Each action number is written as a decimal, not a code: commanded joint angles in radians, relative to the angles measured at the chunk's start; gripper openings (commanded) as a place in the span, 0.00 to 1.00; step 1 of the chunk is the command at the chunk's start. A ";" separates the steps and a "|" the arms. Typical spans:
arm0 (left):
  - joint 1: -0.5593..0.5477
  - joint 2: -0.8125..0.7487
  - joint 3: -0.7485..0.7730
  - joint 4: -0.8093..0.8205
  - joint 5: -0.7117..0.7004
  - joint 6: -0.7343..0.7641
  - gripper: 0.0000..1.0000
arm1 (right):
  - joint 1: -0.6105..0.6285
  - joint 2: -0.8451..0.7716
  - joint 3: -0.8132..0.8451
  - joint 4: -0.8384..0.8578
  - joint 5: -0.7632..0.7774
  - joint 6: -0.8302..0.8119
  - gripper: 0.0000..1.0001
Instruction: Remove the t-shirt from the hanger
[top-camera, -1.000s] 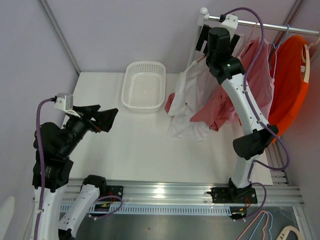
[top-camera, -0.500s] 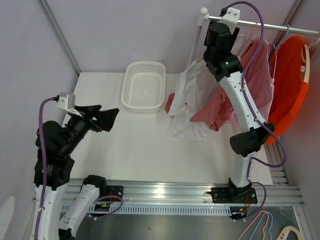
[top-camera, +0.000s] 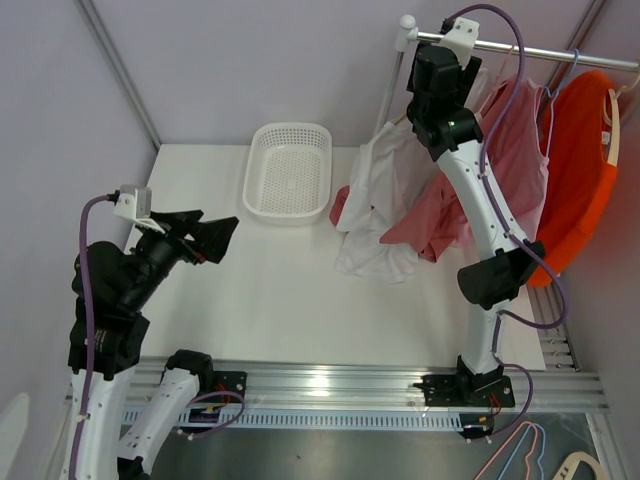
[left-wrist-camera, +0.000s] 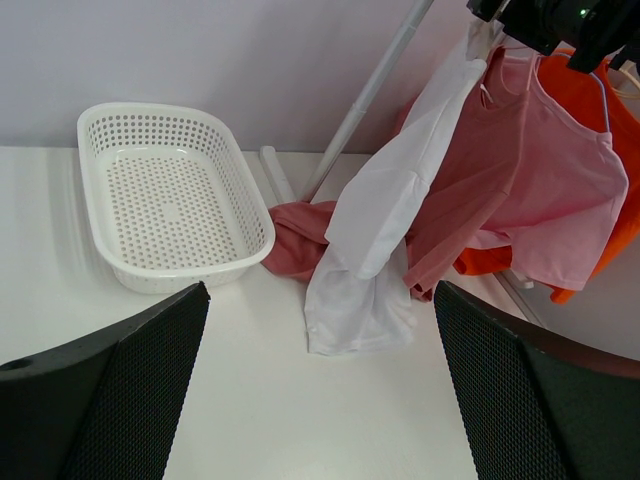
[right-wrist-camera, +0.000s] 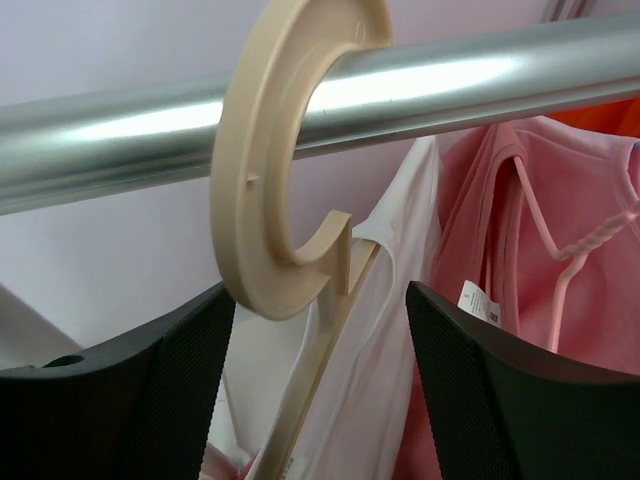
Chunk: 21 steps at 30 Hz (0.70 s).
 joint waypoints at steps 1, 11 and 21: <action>-0.005 0.003 -0.005 0.006 0.004 0.019 1.00 | -0.015 0.027 0.040 0.015 0.036 -0.001 0.72; -0.005 -0.007 -0.012 0.019 -0.003 0.014 0.99 | -0.021 0.011 0.036 0.041 0.039 -0.005 0.04; -0.005 -0.003 -0.017 0.032 0.021 0.014 1.00 | -0.009 -0.059 0.028 0.124 -0.043 -0.081 0.00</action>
